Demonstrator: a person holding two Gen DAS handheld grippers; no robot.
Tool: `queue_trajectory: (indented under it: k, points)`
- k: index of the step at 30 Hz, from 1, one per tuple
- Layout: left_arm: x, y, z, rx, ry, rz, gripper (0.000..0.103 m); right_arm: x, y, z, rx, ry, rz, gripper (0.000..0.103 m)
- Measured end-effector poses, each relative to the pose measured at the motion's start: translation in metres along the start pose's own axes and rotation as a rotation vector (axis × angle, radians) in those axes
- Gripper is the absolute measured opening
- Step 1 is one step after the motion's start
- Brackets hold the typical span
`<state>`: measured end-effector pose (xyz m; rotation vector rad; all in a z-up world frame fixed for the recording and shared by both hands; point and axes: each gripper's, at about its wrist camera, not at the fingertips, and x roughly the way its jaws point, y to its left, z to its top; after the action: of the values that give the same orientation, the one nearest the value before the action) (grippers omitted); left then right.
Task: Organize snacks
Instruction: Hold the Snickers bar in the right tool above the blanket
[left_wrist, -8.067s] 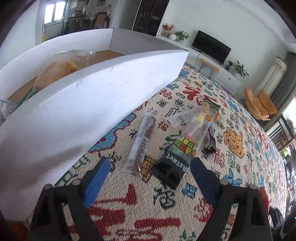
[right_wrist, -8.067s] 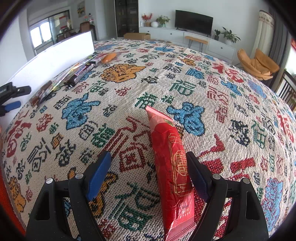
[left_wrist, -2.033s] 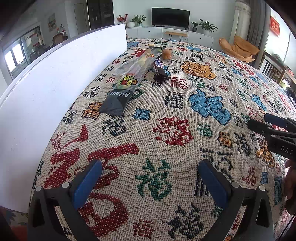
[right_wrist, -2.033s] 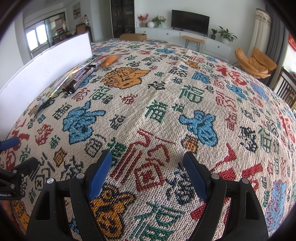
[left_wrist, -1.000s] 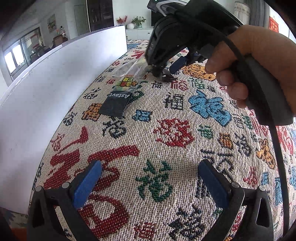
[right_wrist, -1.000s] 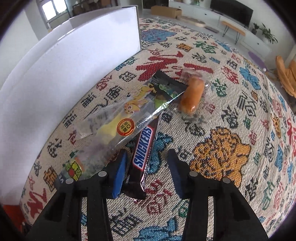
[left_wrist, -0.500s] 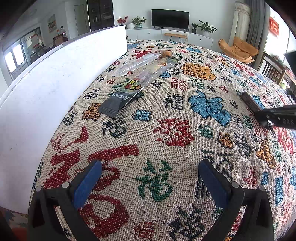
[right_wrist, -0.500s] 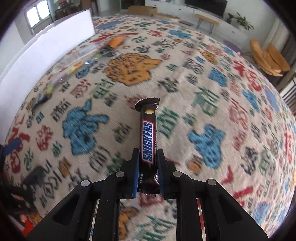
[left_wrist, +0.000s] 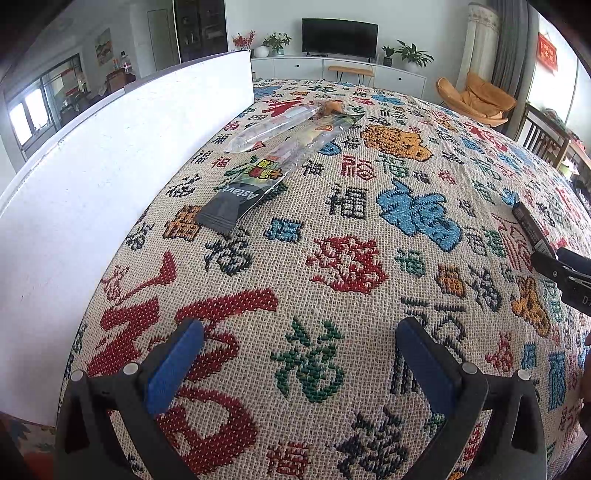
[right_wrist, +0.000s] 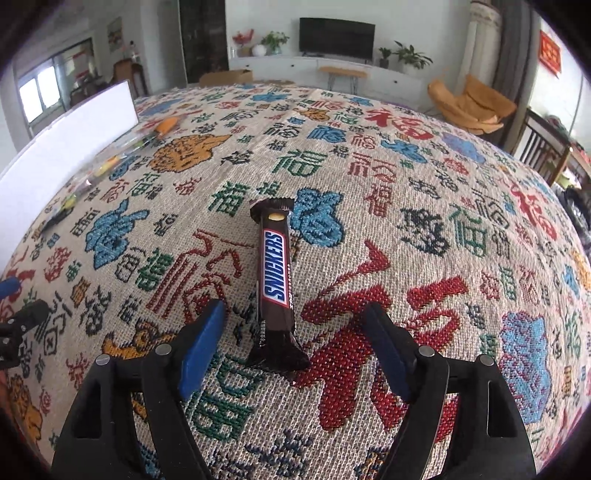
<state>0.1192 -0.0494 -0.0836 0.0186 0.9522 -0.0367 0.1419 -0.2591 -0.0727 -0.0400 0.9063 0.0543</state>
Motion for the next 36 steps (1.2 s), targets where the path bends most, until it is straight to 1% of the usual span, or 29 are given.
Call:
queue_trajectory:
  k: [6,36]
  points:
    - [0.0003,0.0001,0.0003,0.001,0.0,0.0,0.103,0.0006,-0.0018,0.0005,0.013,0.002,0.001,0.084]
    - [-0.0004,0.0,-0.0002,0.0,0.0,0.0,0.103,0.0003,-0.0019,0.0004,0.013,0.001,0.001,0.085]
